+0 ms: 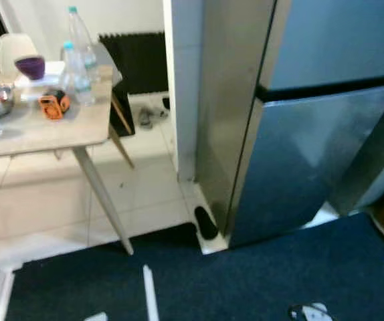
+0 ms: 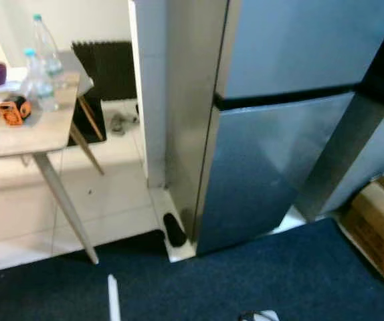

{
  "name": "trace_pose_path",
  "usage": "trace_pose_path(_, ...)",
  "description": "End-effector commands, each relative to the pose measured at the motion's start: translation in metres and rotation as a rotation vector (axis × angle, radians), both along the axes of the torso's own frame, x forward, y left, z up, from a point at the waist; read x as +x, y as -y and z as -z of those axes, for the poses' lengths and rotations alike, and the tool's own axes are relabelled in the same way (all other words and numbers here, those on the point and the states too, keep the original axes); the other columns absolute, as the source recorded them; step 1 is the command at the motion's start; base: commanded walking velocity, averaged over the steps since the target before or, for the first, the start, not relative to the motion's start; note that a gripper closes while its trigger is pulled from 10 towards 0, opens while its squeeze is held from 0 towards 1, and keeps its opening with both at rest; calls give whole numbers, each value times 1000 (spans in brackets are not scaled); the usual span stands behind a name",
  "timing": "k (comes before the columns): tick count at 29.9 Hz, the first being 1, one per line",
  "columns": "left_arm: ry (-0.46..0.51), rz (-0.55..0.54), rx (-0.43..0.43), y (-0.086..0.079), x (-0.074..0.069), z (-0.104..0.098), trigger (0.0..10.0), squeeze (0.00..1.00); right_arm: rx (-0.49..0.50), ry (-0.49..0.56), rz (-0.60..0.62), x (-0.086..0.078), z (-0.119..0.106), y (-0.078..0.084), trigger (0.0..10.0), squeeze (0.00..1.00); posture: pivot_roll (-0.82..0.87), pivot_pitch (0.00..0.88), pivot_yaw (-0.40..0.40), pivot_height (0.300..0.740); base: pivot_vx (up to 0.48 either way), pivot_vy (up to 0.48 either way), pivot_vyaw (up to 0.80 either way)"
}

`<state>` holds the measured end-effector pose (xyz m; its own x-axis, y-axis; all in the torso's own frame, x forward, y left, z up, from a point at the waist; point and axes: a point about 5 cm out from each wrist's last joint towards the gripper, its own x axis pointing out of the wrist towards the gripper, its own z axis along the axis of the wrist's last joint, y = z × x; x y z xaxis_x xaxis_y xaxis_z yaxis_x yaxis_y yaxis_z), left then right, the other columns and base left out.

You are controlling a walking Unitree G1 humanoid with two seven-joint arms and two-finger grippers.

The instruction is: Restocking fridge

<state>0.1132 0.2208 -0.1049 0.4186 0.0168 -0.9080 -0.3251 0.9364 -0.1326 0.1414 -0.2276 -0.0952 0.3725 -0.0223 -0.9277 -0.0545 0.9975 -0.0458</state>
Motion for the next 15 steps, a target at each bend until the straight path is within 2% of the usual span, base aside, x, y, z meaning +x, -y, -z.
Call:
trace_pose_path(1, -4, -1, -30, 8, -2, 2, 10000, 0, -3, 7, 10, 2, -2, 4, 10000, 0, -23, 0, 15, 740, 0, -450, 0)
trace_pose_path(6, -6, -2, -31, 8, -3, 2, 10000, 0, -1, 9, 7, 2, -2, 4, 10000, 0, -23, 0, 15, 740, 0, -445, 0)
trace_pose_path(9, 8, -42, -34, 8, -1, 2, 10000, 0, 0, 10, 6, 3, -2, 3, 10000, 0, -23, 0, 15, 740, 0, 0, 0)
trace_pose_path(15, 30, -39, -55, 11, 3, 1, 10000, 0, 1, 11, 4, 4, -2, 3, 10000, 0, -23, 0, 15, 740, 0, 0, 0)
